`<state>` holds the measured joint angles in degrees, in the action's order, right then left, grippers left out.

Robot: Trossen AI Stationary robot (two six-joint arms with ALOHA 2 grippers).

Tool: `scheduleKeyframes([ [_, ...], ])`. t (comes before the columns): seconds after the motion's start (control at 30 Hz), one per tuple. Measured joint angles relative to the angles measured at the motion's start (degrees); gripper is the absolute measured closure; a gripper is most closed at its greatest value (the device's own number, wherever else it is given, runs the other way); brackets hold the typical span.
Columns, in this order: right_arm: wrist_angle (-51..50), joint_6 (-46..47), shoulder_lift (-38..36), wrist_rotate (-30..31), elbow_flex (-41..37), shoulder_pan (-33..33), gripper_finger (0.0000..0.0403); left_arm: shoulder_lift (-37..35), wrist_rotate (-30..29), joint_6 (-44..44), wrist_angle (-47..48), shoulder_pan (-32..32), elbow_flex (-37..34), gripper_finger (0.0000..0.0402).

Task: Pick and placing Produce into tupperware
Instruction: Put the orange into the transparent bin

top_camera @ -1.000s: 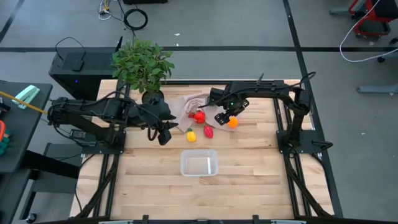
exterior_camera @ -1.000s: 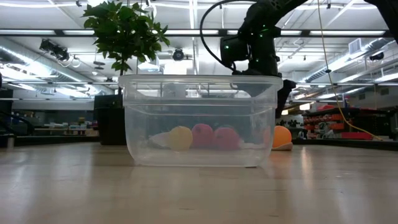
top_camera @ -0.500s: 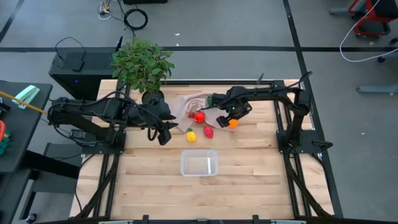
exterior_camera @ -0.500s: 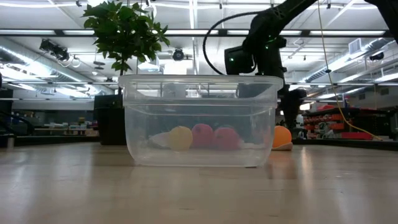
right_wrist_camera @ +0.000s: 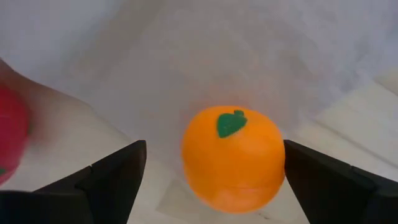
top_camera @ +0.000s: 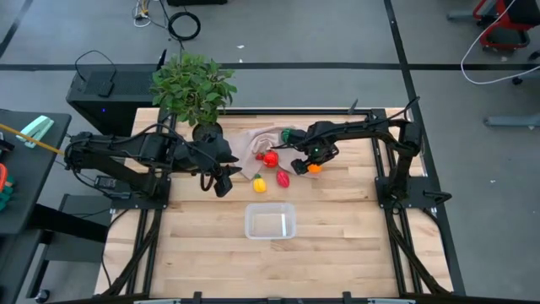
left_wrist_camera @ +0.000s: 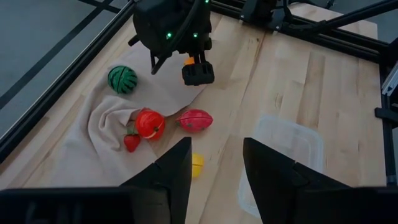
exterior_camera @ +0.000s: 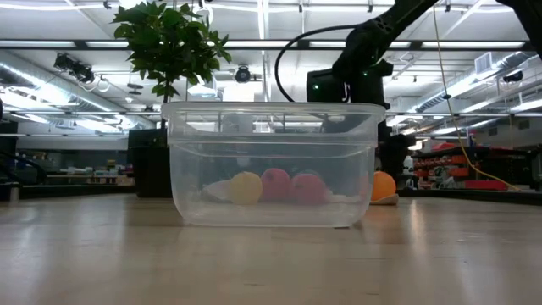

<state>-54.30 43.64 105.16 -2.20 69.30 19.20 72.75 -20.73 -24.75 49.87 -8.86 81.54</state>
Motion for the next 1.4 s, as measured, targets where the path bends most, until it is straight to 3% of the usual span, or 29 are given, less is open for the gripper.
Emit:
scheduleKeyframes([
  [0.3, 0.85, 0.35, 0.0, -0.02, 0.0, 0.04, 0.0031, 0.0, 0.0, -0.04, -0.02, 0.02, 0.0, 0.0261],
  [0.97, 0.74, 2.89, 0.0, -4.11, -2.72, -0.29, 0.0077, 0.0, 0.0, -0.09, -0.04, 0.01, 0.0, 0.0259],
  [1.4, 2.9, 3.08, 0.0, -2.1, -3.68, -2.92, 0.0084, -0.01, 0.0, -0.05, -0.04, 0.01, 0.0, 0.0251],
])
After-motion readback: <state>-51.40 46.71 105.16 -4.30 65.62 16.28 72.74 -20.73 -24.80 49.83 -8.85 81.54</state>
